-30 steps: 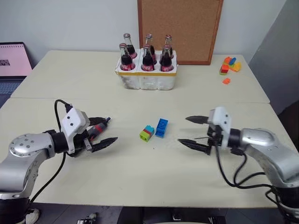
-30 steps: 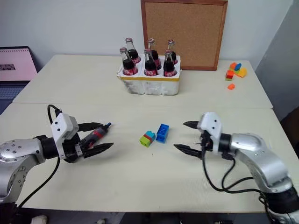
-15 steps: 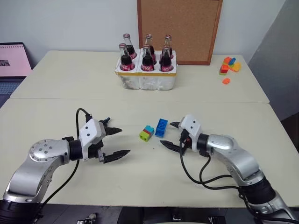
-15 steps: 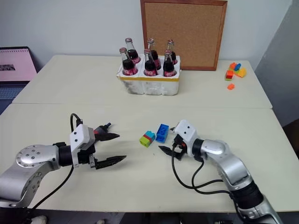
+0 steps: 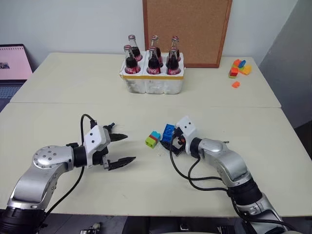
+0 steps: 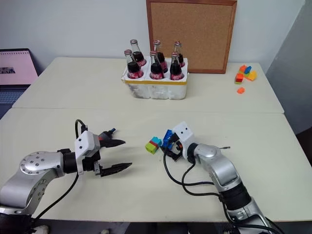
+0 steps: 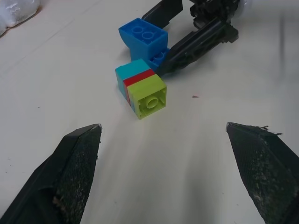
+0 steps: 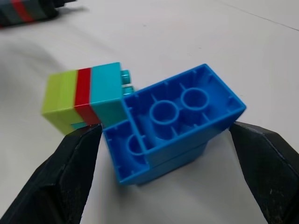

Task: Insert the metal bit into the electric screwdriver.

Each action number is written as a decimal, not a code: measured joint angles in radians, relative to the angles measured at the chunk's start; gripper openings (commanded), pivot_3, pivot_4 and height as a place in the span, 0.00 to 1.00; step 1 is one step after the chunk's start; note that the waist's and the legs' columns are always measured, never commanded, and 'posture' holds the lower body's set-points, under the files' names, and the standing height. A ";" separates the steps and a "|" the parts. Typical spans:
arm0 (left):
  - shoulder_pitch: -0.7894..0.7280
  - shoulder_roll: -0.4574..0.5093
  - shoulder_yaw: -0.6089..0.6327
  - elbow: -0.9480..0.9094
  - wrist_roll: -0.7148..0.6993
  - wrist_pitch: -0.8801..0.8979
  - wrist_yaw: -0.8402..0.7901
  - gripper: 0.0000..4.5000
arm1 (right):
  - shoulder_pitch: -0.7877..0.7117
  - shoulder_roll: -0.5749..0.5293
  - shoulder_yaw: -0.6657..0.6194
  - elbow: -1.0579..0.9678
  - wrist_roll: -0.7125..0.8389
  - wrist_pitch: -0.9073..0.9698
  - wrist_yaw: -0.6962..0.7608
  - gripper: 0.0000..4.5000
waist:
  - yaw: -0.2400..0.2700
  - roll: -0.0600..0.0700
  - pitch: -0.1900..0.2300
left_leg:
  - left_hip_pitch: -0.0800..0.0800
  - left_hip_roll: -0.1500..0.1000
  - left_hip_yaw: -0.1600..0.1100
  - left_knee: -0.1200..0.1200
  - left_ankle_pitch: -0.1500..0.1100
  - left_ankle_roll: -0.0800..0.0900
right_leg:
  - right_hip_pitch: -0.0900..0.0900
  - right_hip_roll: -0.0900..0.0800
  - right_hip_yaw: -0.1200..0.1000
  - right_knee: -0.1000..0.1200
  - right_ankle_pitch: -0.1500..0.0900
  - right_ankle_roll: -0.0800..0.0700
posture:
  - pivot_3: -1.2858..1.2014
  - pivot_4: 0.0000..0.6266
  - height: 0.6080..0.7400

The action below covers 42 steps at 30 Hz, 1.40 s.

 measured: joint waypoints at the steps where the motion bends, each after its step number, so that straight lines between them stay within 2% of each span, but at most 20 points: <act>1: -0.003 0.000 0.000 0.000 0.000 0.001 0.000 0.99 | -0.001 0.000 0.008 0.009 -0.018 -0.012 -0.006 1.00 | -0.001 0.000 0.000 | 0.000 0.000 0.000 0.000 0.000 0.000 | 0.000 0.000 0.000 0.000 0.000 0.000 | 0.52 0.24 1.00; 4: -0.007 0.000 0.000 -0.001 0.000 0.004 0.002 0.99 | -0.009 -0.005 0.028 0.034 -0.061 -0.048 -0.014 1.00 | -0.003 0.000 0.000 | 0.000 0.000 0.000 0.000 0.000 0.000 | 0.000 0.000 0.000 0.000 0.000 0.000 | 0.52 0.24 1.00; 8: -0.020 -0.001 -0.007 -0.011 -0.001 0.018 0.010 0.99 | -0.041 -0.067 0.051 0.035 -0.132 -0.083 -0.011 1.00 | -0.004 0.000 0.000 | 0.000 0.000 0.000 0.000 0.000 0.000 | 0.000 0.000 0.000 0.000 0.000 0.000 | 0.52 0.24 1.00; 13: -0.025 -0.001 -0.007 -0.031 -0.003 0.034 0.020 0.99 | -0.042 -0.077 0.024 0.021 -0.130 -0.062 0.001 1.00 | -0.006 0.000 0.000 | 0.000 0.000 0.000 -0.001 0.000 0.000 | 0.000 0.000 0.000 0.000 0.000 0.000 | 0.52 0.24 1.00; 22: -0.045 -0.001 -0.016 -0.051 -0.005 0.072 0.022 0.99 | -0.035 0.058 -0.104 -0.034 0.026 0.134 0.010 1.00 | -0.011 0.000 0.000 | 0.000 0.001 -0.001 -0.001 0.000 0.000 | 0.000 0.000 0.000 0.000 0.000 0.000 | 0.52 0.24 1.00; 27: -0.047 -0.001 -0.016 -0.063 -0.005 0.089 0.023 0.99 | -0.037 0.030 -0.056 -0.040 -0.030 0.053 -0.007 1.00 | -0.012 0.000 0.000 | 0.000 0.000 0.000 -0.001 0.000 0.000 | 0.000 -0.001 0.000 0.000 0.000 0.000 | 0.52 0.24 1.00; 29: -0.055 -0.001 -0.018 -0.063 -0.005 0.094 0.023 0.99 | -0.047 -0.014 0.013 -0.023 -0.094 -0.031 0.001 1.00 | -0.012 0.000 0.000 | 0.000 -0.001 0.000 -0.001 0.000 0.000 | 0.000 -0.001 0.000 0.000 0.000 0.000 | 0.52 0.24 1.00; 32: -0.065 -0.001 -0.018 -0.066 -0.006 0.102 0.024 0.99 | -0.048 -0.029 0.048 0.008 -0.149 -0.100 -0.007 1.00 | -0.012 0.000 0.000 | 0.000 -0.001 0.000 -0.001 0.000 0.000 | -0.001 0.000 0.000 0.000 0.000 0.000 | 0.52 0.24 1.00; 39: -0.071 -0.003 -0.028 -0.068 -0.006 0.114 0.026 0.99 | -0.050 0.078 -0.029 0.084 -0.131 -0.093 -0.065 1.00 | -0.012 0.000 0.000 | 0.000 0.000 0.000 -0.001 0.000 0.000 | -0.001 0.000 0.000 0.000 0.000 0.000 | 0.52 0.24 1.00; 42: -0.073 -0.004 -0.028 -0.068 -0.006 0.114 0.026 1.00 | -0.055 0.108 -0.059 0.108 -0.127 -0.092 -0.088 0.90 | -0.013 0.000 0.000 | 0.000 0.000 -0.001 -0.001 0.000 0.000 | -0.001 0.000 0.000 0.000 0.000 0.000 | 0.52 0.24 1.00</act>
